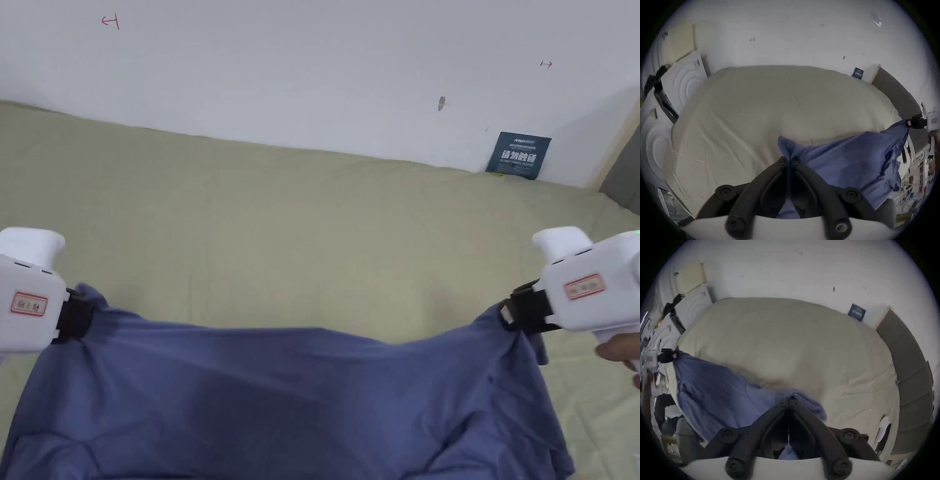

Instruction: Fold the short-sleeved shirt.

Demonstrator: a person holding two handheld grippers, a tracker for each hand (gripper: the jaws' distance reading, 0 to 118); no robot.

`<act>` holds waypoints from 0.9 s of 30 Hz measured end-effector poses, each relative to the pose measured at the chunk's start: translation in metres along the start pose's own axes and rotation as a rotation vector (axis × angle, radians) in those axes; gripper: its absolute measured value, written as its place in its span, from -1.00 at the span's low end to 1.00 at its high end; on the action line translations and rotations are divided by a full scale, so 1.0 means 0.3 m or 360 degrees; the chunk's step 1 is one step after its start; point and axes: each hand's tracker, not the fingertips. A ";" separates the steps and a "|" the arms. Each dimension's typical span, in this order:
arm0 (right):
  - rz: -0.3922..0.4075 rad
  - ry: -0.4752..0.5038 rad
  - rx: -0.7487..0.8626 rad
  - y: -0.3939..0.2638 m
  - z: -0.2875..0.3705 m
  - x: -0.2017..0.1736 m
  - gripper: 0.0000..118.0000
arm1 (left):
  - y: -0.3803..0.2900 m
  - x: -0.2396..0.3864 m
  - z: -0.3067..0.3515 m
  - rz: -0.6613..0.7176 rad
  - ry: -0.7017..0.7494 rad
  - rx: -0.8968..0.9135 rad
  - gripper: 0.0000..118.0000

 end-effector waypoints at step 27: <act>-0.0310 -0.0006 -0.0319 -0.770 0.103 -0.011 -0.02 | -0.622 -0.076 0.064 0.0015 0.0048 -0.0401 -0.20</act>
